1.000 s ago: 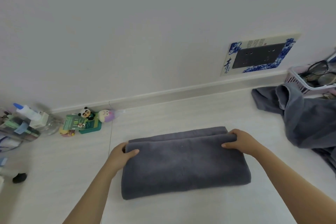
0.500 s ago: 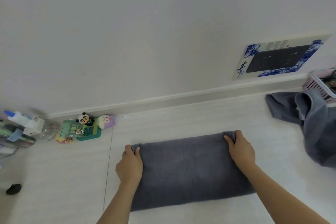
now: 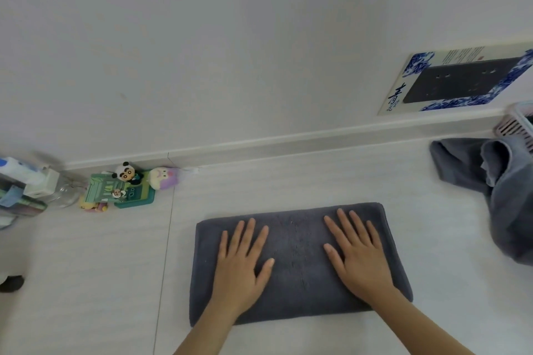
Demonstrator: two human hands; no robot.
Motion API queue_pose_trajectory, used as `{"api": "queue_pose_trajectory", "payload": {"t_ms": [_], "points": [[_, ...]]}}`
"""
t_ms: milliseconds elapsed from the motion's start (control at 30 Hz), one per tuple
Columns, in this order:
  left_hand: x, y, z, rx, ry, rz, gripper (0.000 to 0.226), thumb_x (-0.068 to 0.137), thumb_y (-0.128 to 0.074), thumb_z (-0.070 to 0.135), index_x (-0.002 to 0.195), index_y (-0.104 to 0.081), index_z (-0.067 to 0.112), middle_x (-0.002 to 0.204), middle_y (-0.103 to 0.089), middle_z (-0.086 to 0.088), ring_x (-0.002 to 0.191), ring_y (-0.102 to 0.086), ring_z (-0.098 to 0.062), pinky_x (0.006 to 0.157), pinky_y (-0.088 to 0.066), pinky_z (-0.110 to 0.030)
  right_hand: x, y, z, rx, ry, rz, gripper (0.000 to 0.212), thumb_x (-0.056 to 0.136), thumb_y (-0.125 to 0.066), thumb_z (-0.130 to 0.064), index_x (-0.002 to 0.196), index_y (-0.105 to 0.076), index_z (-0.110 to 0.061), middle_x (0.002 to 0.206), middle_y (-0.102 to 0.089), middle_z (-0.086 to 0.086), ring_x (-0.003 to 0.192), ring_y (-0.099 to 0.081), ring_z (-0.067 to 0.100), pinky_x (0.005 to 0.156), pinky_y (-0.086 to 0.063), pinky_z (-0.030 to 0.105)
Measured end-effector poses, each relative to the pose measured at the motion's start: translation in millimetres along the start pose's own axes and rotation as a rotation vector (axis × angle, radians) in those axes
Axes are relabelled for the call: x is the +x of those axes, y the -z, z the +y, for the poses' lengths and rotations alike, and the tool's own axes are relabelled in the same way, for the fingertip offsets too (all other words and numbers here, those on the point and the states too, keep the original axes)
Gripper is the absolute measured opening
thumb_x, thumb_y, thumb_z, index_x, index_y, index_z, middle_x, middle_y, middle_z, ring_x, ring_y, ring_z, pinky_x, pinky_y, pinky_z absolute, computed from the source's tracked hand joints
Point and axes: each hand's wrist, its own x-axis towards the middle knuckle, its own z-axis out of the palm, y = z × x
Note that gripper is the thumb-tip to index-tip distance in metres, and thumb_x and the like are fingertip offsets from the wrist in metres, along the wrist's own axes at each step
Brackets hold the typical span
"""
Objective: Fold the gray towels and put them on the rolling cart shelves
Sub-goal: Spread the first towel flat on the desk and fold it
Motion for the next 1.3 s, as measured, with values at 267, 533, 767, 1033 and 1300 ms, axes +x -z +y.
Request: {"api": "queue_pose_trajectory", "payload": {"t_ms": [267, 533, 767, 1033, 1300], "points": [[16, 28, -48, -0.080, 0.180, -0.043, 0.075, 0.087, -0.008, 0.067, 0.148, -0.028, 0.027, 0.156, -0.026, -0.002, 0.145, -0.015, -0.019, 0.112, 0.023, -0.040, 25, 19, 6, 0.011, -0.076, 0.003, 0.066, 0.095, -0.010, -0.055, 0.138, -0.046, -0.019, 0.145, -0.044, 0.006, 0.136, -0.038, 0.026, 0.113, -0.003, 0.039], [70, 64, -58, -0.296, 0.155, -0.363, 0.042, 0.079, -0.060, 0.061, 0.108, -0.051, 0.033, 0.108, -0.052, 0.010, 0.107, -0.045, -0.014, 0.097, -0.024, -0.032, 91, 48, 17, 0.042, 0.069, -0.313, 0.041, 0.087, -0.047, -0.059, 0.117, -0.050, -0.032, 0.121, -0.055, -0.008, 0.114, -0.045, 0.017, 0.101, -0.025, 0.034], [80, 69, -53, -0.238, 0.051, -0.503, 0.040, 0.078, -0.066, 0.055, 0.085, -0.055, 0.017, 0.099, -0.053, -0.003, 0.091, -0.049, -0.020, 0.078, -0.037, -0.031, 100, 58, 9, -0.113, 0.218, -0.523, 0.034, 0.089, -0.050, -0.052, 0.105, -0.052, -0.022, 0.107, -0.048, 0.001, 0.109, -0.043, 0.021, 0.093, -0.030, 0.034], [55, 88, -48, -0.447, 0.108, -0.502, 0.024, 0.081, -0.067, 0.047, 0.083, -0.051, 0.029, 0.090, -0.058, 0.007, 0.084, -0.054, -0.010, 0.067, -0.040, -0.022, 68, 74, 6, 0.168, 0.104, -0.524, 0.023, 0.092, -0.053, -0.040, 0.096, -0.039, -0.022, 0.089, -0.054, 0.000, 0.084, -0.051, 0.022, 0.071, -0.038, 0.031], [43, 172, -45, -0.498, 0.026, -0.033, 0.009, 0.083, -0.068, 0.039, 0.087, -0.067, 0.031, 0.085, -0.065, 0.021, 0.084, -0.056, 0.000, 0.070, -0.039, -0.012, 54, 153, 8, 0.262, 0.148, 0.006, 0.021, 0.088, -0.058, -0.043, 0.105, -0.063, -0.032, 0.094, -0.069, -0.009, 0.092, -0.059, 0.022, 0.077, -0.037, 0.028]]}}
